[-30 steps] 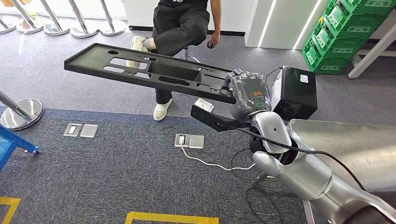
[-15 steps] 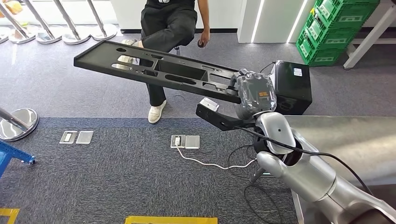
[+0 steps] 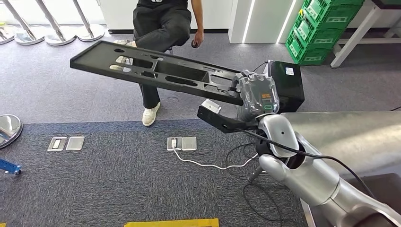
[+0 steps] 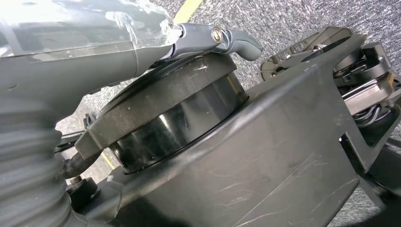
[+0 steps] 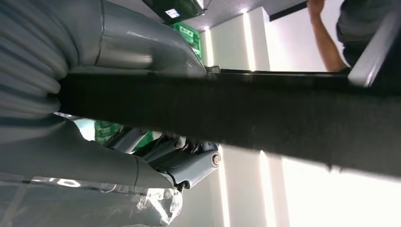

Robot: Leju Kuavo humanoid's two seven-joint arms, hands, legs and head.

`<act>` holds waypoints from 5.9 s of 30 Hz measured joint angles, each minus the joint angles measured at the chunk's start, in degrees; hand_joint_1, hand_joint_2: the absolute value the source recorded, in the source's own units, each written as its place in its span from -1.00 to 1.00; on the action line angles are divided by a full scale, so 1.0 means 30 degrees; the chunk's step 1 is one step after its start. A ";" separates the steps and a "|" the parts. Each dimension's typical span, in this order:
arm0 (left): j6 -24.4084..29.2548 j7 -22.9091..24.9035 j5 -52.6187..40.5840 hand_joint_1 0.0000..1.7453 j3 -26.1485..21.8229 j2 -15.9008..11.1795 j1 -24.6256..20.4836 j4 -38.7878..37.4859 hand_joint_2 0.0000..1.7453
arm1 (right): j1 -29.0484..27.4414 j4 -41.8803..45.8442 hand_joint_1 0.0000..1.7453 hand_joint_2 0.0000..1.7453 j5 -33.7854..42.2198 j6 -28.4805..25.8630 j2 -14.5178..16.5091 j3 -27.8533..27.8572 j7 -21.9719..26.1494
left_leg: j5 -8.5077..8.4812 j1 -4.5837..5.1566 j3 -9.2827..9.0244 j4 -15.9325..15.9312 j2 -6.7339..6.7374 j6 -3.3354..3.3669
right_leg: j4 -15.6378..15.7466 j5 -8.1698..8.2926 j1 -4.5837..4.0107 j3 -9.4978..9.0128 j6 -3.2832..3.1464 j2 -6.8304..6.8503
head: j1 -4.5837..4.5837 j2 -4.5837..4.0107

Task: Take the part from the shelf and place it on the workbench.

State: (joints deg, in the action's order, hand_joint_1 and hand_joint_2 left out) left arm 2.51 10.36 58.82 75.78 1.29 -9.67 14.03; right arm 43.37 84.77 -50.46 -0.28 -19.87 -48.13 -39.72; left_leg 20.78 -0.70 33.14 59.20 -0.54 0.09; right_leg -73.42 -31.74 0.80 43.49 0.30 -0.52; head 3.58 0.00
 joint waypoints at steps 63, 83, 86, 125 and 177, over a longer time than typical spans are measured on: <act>-0.0767 -0.1881 0.2381 -1.00 -0.0499 -0.5299 0.0499 -0.0363 1.00 | -0.0922 0.0526 1.00 1.00 -0.0445 0.1357 -0.0282 0.0736 -0.0062 | 0.0088 -0.0214 -0.0231 -0.0121 0.0396 -0.0222 | -0.0653 0.0076 -0.0071 0.0332 -0.0167 0.0012 | 0.0661 0.0000; 0.1488 -0.4118 0.5071 -1.00 -0.4063 -0.6080 0.0702 -0.0364 1.00 | -0.1250 0.1282 1.00 1.00 -0.0188 0.1433 -0.0423 0.1579 -0.0077 | -0.0037 -0.0283 0.0536 0.0732 -0.0272 -0.1046 | 0.4511 0.2058 -0.0362 -0.2187 -0.1043 -0.0731 | 0.0208 0.0000; 0.1535 -0.4138 0.5140 -1.00 -0.4319 -0.6082 0.0739 -0.0364 1.00 | -0.1174 0.1279 1.00 1.00 -0.0113 0.1333 -0.0388 0.1563 -0.0077 | -0.0086 -0.0203 0.0457 0.0315 -0.0248 -0.0700 | 0.4494 0.2132 -0.0337 -0.2040 -0.0746 -0.0981 | 0.0246 0.0000; 0.0980 -0.3716 0.3373 -1.00 -0.4759 -0.6011 0.0300 -0.0352 1.00 | 0.0516 -0.3195 1.00 1.00 -0.3987 -0.0088 0.0339 0.3643 -0.0131 | -0.0327 -0.0217 0.0559 0.0152 0.0342 -0.0205 | -0.0547 -0.0052 -0.0171 0.0213 -0.0297 0.0005 | 0.1200 0.0000; 0.0694 -0.3772 0.3124 -1.00 -0.4789 -0.5863 0.1158 -0.0375 1.00 | -0.2597 -0.2825 1.00 1.00 -0.6058 0.4007 -0.2577 0.9992 -0.0140 | -0.0179 -0.0141 0.0592 0.0391 -0.0388 -0.0648 | 0.4582 0.1852 -0.0388 -0.2367 -0.0914 -0.0868 | 0.0840 0.0000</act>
State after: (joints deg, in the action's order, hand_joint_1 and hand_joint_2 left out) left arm 4.60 -0.96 68.19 61.42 -16.30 -6.19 12.91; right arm 35.58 76.30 -68.63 11.74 -27.60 -18.15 -40.15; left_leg 20.24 -1.12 34.91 60.37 -1.70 -1.86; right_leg -59.68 -26.18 -0.36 36.39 -2.45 -3.13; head 6.10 0.00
